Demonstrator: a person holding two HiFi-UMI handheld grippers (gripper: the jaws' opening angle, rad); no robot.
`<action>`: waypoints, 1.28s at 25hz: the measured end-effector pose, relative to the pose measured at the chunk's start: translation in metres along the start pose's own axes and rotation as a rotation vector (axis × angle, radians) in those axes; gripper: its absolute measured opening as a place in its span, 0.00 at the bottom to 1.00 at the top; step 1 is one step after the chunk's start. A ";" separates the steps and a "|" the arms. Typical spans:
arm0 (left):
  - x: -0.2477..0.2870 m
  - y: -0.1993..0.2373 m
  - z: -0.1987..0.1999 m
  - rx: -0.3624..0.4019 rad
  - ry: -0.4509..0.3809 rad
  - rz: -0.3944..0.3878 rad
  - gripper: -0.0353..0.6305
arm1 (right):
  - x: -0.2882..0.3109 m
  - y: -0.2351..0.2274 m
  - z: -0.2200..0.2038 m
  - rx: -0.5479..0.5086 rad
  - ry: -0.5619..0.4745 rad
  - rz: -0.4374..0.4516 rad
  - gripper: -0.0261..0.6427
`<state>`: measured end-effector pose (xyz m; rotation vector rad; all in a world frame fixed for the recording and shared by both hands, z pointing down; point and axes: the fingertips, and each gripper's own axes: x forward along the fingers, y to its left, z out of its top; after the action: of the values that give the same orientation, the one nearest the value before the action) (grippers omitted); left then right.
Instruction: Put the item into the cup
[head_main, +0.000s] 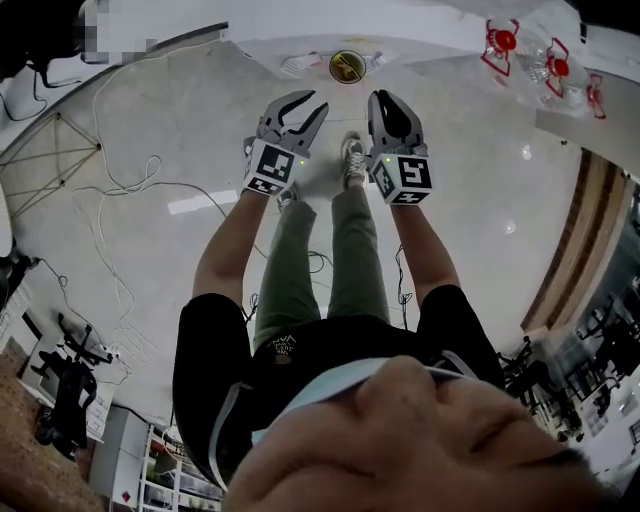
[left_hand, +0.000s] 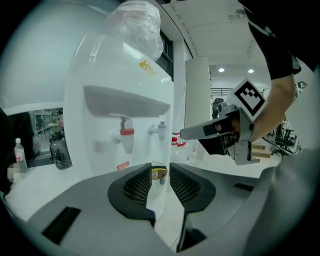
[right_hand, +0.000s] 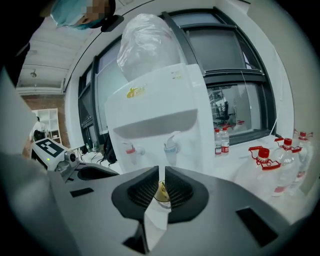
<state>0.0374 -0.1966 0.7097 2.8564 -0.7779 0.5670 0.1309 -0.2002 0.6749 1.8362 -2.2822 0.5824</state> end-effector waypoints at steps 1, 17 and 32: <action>-0.007 -0.001 0.009 0.010 -0.009 -0.002 0.24 | -0.006 0.004 0.007 0.003 -0.011 -0.006 0.11; -0.116 -0.044 0.148 0.003 -0.139 0.020 0.16 | -0.122 0.053 0.104 0.003 -0.086 -0.021 0.11; -0.210 -0.084 0.246 -0.026 -0.163 0.059 0.10 | -0.225 0.090 0.187 -0.017 -0.112 -0.002 0.11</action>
<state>-0.0083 -0.0804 0.3997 2.8919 -0.8896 0.3304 0.1195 -0.0539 0.4060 1.9094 -2.3466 0.4701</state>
